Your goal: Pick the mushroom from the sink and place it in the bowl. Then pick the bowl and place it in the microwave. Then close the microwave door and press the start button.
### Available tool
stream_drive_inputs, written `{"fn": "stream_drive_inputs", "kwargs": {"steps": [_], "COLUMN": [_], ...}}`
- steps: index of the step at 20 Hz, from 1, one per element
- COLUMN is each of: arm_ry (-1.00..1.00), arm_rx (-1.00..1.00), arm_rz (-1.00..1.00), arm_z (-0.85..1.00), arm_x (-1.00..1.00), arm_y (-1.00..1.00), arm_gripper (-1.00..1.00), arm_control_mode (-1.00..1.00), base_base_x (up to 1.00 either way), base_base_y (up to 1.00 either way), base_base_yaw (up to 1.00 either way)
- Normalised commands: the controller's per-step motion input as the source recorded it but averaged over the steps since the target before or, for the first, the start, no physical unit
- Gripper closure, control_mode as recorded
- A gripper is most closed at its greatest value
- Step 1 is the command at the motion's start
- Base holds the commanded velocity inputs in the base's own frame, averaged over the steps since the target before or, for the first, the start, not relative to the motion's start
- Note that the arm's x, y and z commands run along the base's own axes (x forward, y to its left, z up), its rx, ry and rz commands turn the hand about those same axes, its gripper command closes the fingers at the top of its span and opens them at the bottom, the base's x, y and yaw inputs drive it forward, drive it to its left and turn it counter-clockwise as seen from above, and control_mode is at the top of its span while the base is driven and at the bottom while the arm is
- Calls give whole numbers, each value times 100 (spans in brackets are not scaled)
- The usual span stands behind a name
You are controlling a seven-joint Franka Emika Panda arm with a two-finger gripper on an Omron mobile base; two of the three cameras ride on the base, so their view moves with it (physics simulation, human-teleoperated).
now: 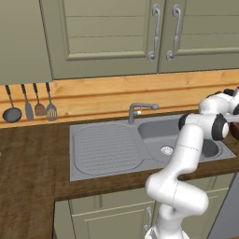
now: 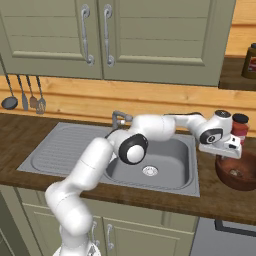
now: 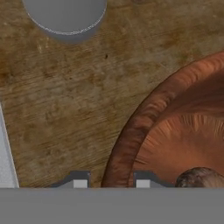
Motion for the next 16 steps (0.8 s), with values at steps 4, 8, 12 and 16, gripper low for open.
{"fn": "stream_drive_inputs", "kwargs": {"steps": [4,8,12,16], "arm_ry": [-1,-3,-1,-3], "arm_rx": [0,-1,-7,-13], "arm_rz": [0,1,8,12], "arm_z": [6,34,55,49], "arm_x": [-11,-30,-48,-55], "arm_y": [13,50,75,76], "arm_gripper": [100,100,100,100], "arm_control_mode": [-100,-100,-100,-100], "base_base_x": [0,0,0,0], "base_base_y": [0,0,0,0], "base_base_yaw": [0,0,0,0]}}
